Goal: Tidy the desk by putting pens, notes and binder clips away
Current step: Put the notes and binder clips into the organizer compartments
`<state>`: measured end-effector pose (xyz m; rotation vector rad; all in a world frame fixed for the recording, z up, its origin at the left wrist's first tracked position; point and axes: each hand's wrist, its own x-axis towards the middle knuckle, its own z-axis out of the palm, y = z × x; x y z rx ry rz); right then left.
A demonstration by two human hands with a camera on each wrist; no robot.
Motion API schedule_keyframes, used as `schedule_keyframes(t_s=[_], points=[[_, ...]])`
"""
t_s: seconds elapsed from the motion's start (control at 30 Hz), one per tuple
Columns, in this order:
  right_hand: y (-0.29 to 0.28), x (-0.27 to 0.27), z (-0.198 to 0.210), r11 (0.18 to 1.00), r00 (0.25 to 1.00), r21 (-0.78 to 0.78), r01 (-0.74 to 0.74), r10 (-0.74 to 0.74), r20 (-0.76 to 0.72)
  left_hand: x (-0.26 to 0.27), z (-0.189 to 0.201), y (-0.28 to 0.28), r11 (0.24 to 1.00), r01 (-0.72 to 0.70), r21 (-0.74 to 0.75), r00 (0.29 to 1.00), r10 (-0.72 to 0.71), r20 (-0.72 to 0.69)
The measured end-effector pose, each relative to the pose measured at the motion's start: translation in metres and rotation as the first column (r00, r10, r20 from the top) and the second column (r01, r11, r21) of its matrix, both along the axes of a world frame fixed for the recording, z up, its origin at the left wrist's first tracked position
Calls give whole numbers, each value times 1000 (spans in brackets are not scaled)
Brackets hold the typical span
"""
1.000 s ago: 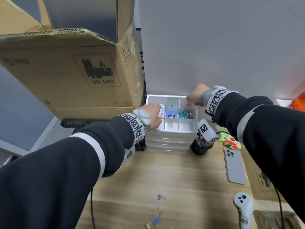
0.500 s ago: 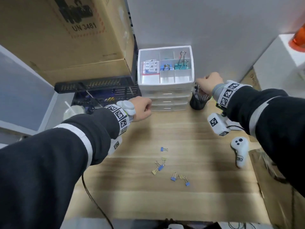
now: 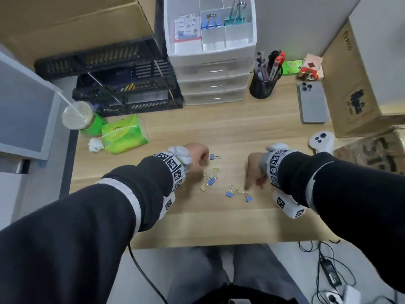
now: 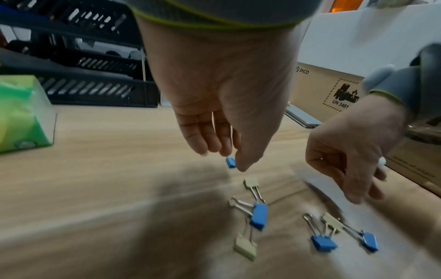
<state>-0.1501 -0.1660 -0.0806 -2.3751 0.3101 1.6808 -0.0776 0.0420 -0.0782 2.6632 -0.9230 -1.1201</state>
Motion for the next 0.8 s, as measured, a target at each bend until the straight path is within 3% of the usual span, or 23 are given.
schedule_keyframes(t_s=[0.2,0.47,0.53,0.7,0.8], points=[[18,-41,-36,995,997,-90,-31,37,62,-29,-33,2,999,-14,30,997,16,-69],[24,-46,-31,988,978,-107,-111,128,166,-35,-45,-14,991,113,77,993,-109,-53],[19,-49,-31,995,973,-78,-70,85,214,-36,-48,-16,987,135,87,991,-133,-35],[5,-48,-35,965,917,201,168,-228,327,-37,-58,-19,984,162,78,987,-162,-10],[4,-49,-41,948,896,268,172,-263,358,-36,-60,-18,980,184,72,983,-186,10]])
